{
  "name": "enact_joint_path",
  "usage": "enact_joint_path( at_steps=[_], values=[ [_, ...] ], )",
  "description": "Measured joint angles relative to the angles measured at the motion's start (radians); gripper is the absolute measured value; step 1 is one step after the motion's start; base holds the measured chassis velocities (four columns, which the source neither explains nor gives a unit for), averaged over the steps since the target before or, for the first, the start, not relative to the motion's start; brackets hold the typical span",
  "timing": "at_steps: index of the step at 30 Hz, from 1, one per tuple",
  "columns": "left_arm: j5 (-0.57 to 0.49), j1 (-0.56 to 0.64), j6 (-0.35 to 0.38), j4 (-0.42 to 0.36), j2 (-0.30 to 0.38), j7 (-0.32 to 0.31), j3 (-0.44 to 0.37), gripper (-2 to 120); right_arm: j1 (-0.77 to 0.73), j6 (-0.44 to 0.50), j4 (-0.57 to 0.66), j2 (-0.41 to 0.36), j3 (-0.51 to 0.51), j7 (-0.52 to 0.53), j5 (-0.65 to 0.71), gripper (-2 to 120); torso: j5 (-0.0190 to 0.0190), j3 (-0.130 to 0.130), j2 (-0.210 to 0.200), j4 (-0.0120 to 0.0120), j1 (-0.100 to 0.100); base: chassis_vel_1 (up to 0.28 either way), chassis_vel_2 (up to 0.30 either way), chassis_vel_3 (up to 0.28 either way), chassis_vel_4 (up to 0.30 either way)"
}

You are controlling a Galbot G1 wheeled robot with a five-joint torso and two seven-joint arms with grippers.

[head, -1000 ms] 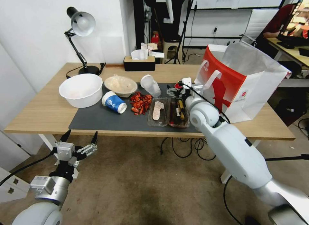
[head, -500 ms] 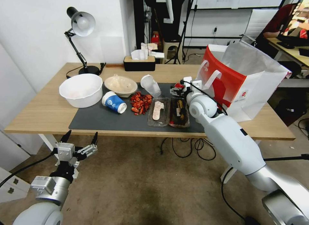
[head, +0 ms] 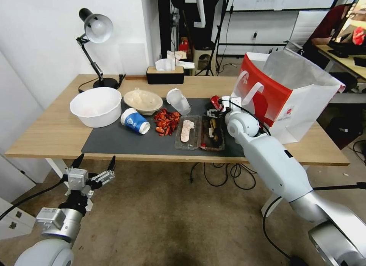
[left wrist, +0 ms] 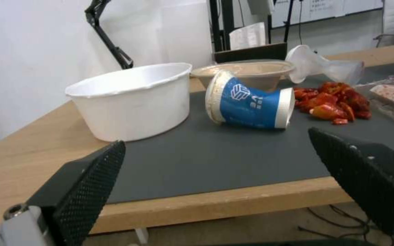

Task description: Pick up the trash from the table and place it into the takeout bag.

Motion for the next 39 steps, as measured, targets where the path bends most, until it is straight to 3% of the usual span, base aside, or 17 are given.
enact_joint_path(
  at_steps=[19,23,34,39],
  values=[
    [0.001,0.002,-0.002,-0.002,0.001,-0.001,0.004,100,0.008,0.021,-0.021,0.000,0.001,-0.002,0.004,100,0.0001,0.000,0.000,0.0001,0.000,0.000,0.000,0.000,0.000],
    [0.001,0.002,-0.003,-0.002,0.002,-0.002,0.004,100,0.007,0.030,-0.025,0.000,0.006,-0.002,0.006,91,0.0000,0.000,0.000,0.0001,0.000,0.000,0.000,0.000,0.000],
    [0.003,0.000,-0.010,-0.001,0.002,-0.003,0.005,100,-0.004,0.067,-0.027,0.001,0.017,-0.007,0.012,48,0.0000,0.000,0.000,0.0001,0.000,0.000,0.000,0.000,0.000],
    [0.003,0.001,-0.013,-0.010,0.006,-0.008,0.001,100,-0.009,0.080,-0.020,0.002,0.022,-0.009,0.013,37,-0.0002,0.000,0.000,0.0000,0.000,0.000,0.000,0.000,0.000]
  ],
)
